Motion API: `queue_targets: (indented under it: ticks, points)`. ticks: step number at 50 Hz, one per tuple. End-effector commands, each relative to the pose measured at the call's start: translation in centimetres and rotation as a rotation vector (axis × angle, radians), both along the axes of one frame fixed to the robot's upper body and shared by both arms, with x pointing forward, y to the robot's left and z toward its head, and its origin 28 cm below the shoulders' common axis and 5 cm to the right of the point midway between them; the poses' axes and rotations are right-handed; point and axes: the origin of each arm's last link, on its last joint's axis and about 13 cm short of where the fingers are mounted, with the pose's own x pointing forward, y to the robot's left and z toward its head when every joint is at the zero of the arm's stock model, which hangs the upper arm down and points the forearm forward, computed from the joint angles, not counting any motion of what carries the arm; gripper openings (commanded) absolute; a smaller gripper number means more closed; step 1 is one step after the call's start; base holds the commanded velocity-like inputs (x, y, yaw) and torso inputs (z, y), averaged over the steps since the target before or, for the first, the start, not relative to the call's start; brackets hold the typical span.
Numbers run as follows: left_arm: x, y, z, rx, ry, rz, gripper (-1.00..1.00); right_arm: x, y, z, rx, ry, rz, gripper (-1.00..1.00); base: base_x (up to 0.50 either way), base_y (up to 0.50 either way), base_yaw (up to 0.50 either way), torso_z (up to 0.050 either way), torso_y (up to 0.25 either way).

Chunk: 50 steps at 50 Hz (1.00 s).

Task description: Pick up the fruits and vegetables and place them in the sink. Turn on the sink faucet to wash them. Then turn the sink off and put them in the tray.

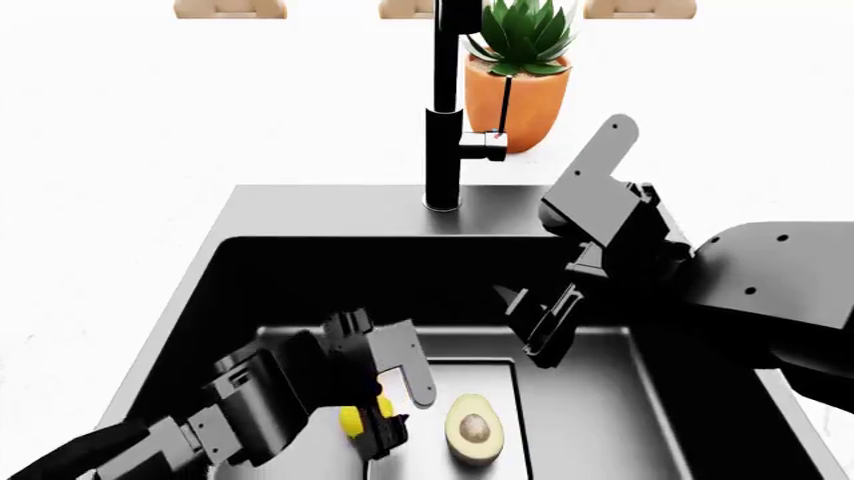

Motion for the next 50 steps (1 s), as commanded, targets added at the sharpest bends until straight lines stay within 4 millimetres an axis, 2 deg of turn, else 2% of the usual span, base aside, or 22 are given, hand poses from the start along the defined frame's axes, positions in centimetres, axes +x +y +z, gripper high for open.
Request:
queue_targets:
  ticks: [1,14,23,31,41,50]
  points:
    - [-0.3,0.4,3.0,-0.035,-0.082,-0.006,1.00,-0.3,0.1,0.4,0.000,-0.010,0.002,1.00,0.00,0.00,0.00,0.000,0.000]
    - [-0.5,0.6,4.4,-0.057,-0.119,-0.004,1.00,-0.6,0.3,1.2,-0.003,-0.033,0.004,1.00,0.00,0.00,0.00,0.000,0.000]
    - [0.1,1.6,8.1,-0.128,-0.231,0.064,1.00,0.2,0.4,1.8,0.020,-0.090,-0.092,1.00,0.00,0.00,0.00,0.000,0.000]
    - [0.1,3.0,10.8,-0.214,-0.364,0.185,1.00,1.4,0.9,2.5,0.099,-0.160,-0.256,1.00,0.00,0.00,0.00,0.000,0.000]
    - [2.4,3.5,14.8,-0.444,-0.620,0.478,1.00,2.4,1.3,3.4,0.139,-0.290,-0.347,1.00,0.00,0.00,0.00,0.000,0.000]
    - [3.6,3.6,16.3,-0.544,-0.725,0.597,1.00,3.9,1.8,3.5,0.231,-0.368,-0.384,1.00,0.00,0.00,0.00,0.000,0.000]
